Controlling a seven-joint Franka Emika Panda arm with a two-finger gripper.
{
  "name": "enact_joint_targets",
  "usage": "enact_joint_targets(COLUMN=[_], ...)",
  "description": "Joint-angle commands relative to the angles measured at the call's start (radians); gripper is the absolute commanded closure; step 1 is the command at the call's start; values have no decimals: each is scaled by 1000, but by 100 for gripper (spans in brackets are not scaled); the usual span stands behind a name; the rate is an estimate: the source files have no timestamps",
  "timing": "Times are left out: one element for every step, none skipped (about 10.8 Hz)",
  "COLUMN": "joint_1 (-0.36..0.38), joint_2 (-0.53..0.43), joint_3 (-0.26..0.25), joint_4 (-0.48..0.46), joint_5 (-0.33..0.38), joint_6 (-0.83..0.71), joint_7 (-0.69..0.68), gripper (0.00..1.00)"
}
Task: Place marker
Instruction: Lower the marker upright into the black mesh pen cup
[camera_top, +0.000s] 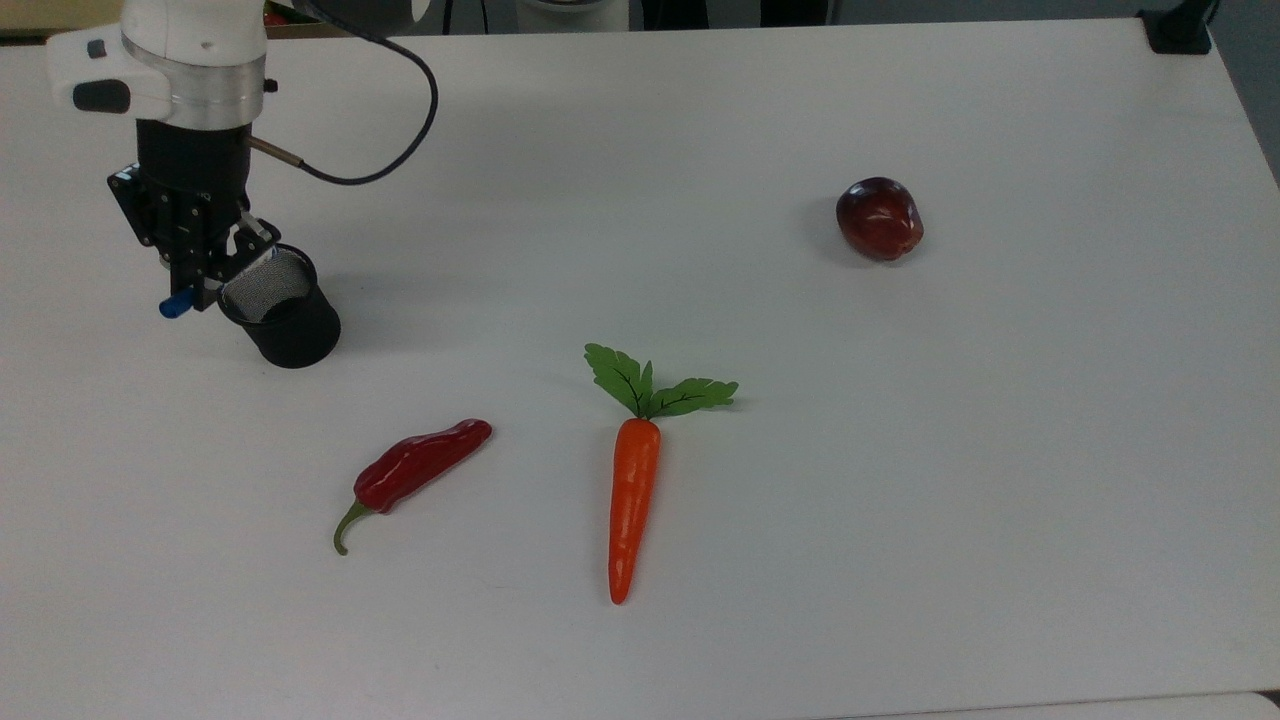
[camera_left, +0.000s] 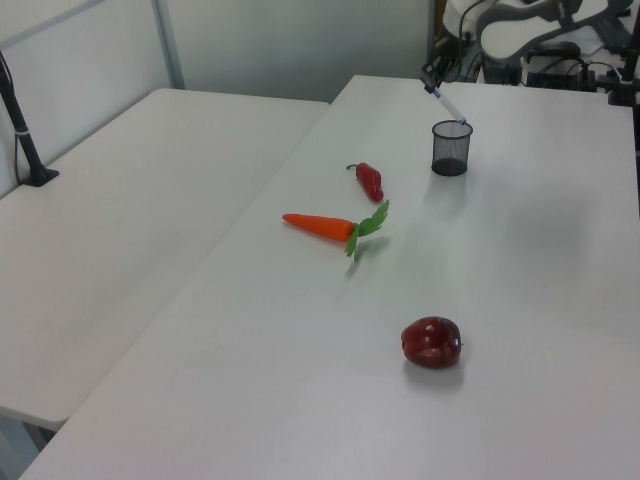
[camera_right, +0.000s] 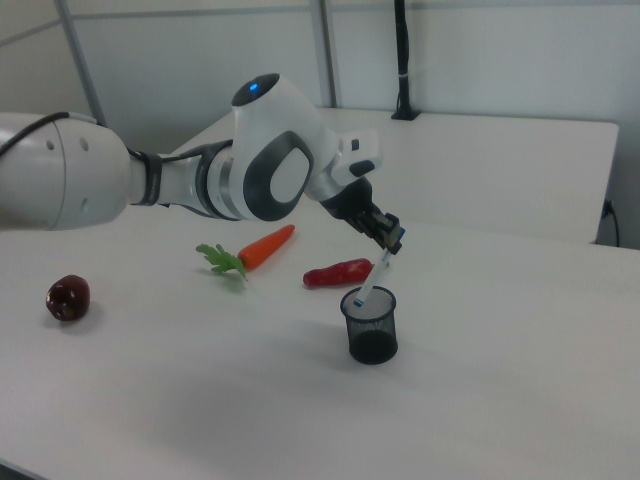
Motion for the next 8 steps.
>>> enact_joint_targets(joint_1=[9,11,11,11,9,9,9,9], joint_2=[22,22,22,22,22,22,22,22], joint_3=[-7,-7,-7,-7,-7,-7,-7,-7], joint_4=[-16,-19,-21,-28,-30,-30,-30,-30], joint_5=[-24,-25,-25,-24,-24,-24,-24,-24], joint_6=[56,56,54,53,53,51,49,46], joint_7=[39,39,39,39,39,39,39,39], gripper=[91,91,90,89,88,86,84,81])
